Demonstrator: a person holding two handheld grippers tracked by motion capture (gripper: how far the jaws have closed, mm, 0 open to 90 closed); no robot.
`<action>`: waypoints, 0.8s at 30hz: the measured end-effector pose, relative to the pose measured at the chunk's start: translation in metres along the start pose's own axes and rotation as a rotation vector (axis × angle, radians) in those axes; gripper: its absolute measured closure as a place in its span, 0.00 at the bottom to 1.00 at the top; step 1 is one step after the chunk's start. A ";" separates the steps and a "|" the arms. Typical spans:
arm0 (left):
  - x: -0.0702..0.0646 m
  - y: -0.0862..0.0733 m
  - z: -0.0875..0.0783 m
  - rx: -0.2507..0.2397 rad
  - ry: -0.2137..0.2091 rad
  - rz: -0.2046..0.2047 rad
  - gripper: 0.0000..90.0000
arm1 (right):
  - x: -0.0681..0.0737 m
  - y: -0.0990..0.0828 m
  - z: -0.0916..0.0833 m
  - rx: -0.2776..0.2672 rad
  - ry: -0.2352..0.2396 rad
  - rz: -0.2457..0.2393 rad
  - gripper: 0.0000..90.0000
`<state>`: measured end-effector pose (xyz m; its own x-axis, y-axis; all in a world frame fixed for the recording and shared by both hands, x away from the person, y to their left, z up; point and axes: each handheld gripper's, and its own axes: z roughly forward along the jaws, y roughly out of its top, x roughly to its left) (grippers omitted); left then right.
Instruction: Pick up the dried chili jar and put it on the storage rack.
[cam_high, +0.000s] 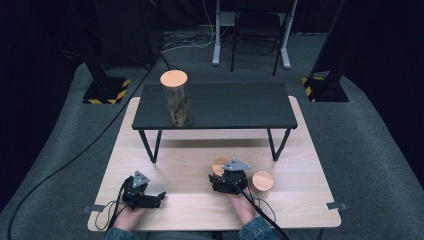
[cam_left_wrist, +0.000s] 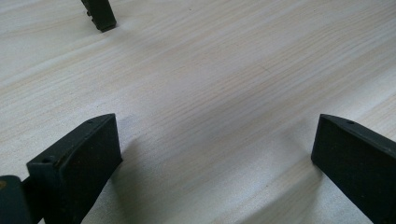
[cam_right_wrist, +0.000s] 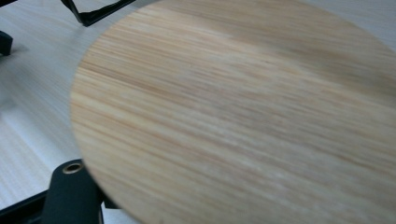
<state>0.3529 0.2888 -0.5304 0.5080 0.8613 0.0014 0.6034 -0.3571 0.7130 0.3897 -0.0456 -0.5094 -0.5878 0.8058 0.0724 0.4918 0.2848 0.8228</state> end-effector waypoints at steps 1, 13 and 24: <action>0.000 0.000 0.000 0.000 0.000 0.000 0.01 | 0.000 0.001 -0.001 0.001 0.000 -0.002 0.27; 0.000 0.000 0.000 0.000 0.001 -0.001 0.01 | -0.001 0.016 -0.027 -0.030 0.015 -0.019 0.27; 0.000 0.000 0.000 0.000 0.001 -0.001 0.01 | -0.004 0.030 -0.043 -0.036 0.026 -0.023 0.27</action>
<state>0.3529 0.2886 -0.5304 0.5072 0.8618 0.0013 0.6038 -0.3565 0.7130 0.3793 -0.0627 -0.4606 -0.6155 0.7852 0.0678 0.4552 0.2839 0.8439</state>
